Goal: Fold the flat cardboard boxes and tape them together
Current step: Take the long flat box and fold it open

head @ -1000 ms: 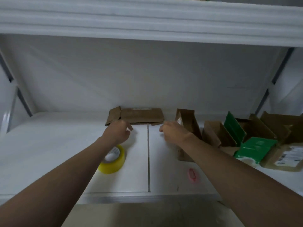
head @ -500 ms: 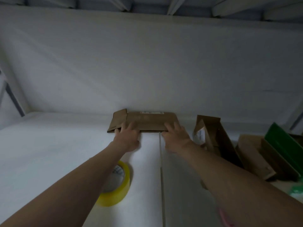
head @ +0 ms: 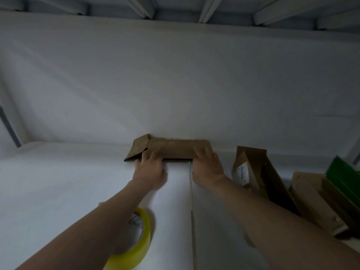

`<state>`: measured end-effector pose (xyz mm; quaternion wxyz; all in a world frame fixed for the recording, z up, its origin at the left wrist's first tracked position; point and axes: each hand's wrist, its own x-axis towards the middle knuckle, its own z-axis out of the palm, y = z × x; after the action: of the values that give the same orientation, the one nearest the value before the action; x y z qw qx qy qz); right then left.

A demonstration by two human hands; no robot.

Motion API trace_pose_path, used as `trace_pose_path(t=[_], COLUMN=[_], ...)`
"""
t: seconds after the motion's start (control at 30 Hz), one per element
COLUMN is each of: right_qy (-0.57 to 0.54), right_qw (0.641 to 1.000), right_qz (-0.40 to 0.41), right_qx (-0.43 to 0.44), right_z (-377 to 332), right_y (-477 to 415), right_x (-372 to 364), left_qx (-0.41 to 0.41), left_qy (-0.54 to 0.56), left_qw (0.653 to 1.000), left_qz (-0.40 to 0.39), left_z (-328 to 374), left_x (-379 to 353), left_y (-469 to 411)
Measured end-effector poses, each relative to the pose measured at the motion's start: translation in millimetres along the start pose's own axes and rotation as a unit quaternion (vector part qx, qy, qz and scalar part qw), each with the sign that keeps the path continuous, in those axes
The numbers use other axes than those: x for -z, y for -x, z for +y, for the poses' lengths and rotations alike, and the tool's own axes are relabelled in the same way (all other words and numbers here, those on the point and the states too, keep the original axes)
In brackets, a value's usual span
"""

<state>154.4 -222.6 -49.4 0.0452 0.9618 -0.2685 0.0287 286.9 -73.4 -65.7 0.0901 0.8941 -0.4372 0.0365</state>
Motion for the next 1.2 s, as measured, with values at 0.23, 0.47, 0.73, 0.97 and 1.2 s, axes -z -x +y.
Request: trace_pose_path(t=[0.23, 0.47, 0.73, 0.97, 1.2], right_qy=[0.016, 0.09, 0.052, -0.108, -0.267], right_qw=[0.993, 0.991, 0.998, 0.991, 0.955], right_qz=[0.111, 0.099, 0.038, 0.067, 0.133], right_qx=[-0.02, 0.002, 0.007, -0.038, -0.011], right_z=[-2.7, 5.7, 1.7, -4.6, -3.6], right_y=[-11.0, -30.7, -43.8, -29.6, 30.5], right_x=[3.8, 8.6, 14.7, 48.0, 117.4], left_qx=[-0.04, -0.052, -0.002, 0.183, 0.181], left_qy=[0.059, 0.082, 0.141, 0.158, 0.366], left_qw=[0.99, 0.988, 0.979, 0.918, 0.862], left_qz=[0.118, 0.119, 0.148, 0.315, 0.301], left_z=[-16.1, -23.0, -20.9, -26.4, -14.8], left_x=[3.2, 8.6, 13.5, 28.0, 73.4], left_y=[-11.3, -30.7, -27.5, -4.7, 62.4])
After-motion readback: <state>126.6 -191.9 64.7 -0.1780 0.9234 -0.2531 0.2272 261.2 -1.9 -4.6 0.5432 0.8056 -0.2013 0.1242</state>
